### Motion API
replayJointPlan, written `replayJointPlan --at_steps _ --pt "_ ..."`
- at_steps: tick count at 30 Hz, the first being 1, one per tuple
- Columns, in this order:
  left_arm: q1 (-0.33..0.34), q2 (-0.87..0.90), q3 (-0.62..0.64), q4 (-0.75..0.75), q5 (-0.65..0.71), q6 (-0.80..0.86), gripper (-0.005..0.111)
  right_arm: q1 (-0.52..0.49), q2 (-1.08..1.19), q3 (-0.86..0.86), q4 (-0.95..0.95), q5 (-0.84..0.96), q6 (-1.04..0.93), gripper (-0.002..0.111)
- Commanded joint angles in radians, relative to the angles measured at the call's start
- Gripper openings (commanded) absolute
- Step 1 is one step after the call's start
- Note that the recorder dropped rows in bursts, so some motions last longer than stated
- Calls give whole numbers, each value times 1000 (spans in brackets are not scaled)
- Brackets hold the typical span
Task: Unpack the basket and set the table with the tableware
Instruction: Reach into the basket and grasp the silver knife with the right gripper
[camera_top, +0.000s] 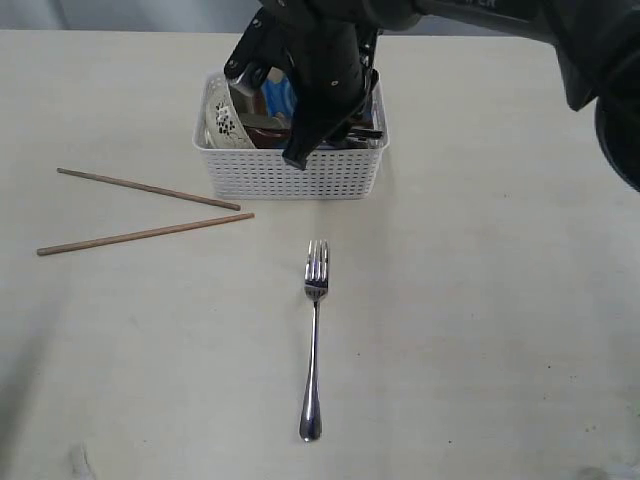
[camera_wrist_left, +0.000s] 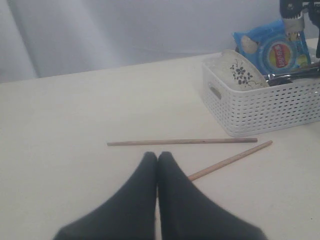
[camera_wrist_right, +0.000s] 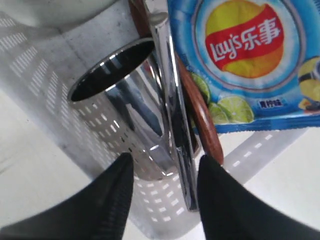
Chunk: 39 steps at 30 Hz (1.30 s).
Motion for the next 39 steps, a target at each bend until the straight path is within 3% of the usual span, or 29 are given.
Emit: replayJointPlan --at_steps 1,9,11,15,16,31,39 --pt "-6 -2 2 -2 -8 0 0 -4 19 -5 18 -6 1 38" --pt "-6 -2 2 -2 -8 0 0 -4 62 -5 -60 -12 69 37" --pt "-6 -2 2 -2 -8 0 0 -4 66 -5 -117 -12 113 29" --pt "-6 -2 2 -2 -8 0 0 -4 66 -5 -135 -12 105 1" --pt "-6 -2 2 -2 -8 0 0 -4 66 -5 -135 -12 103 0" --pt "-6 -2 2 -2 -8 0 0 9 -15 -6 -173 -21 75 0" --pt "-6 -2 2 -2 -8 0 0 9 -73 -6 -231 59 68 0"
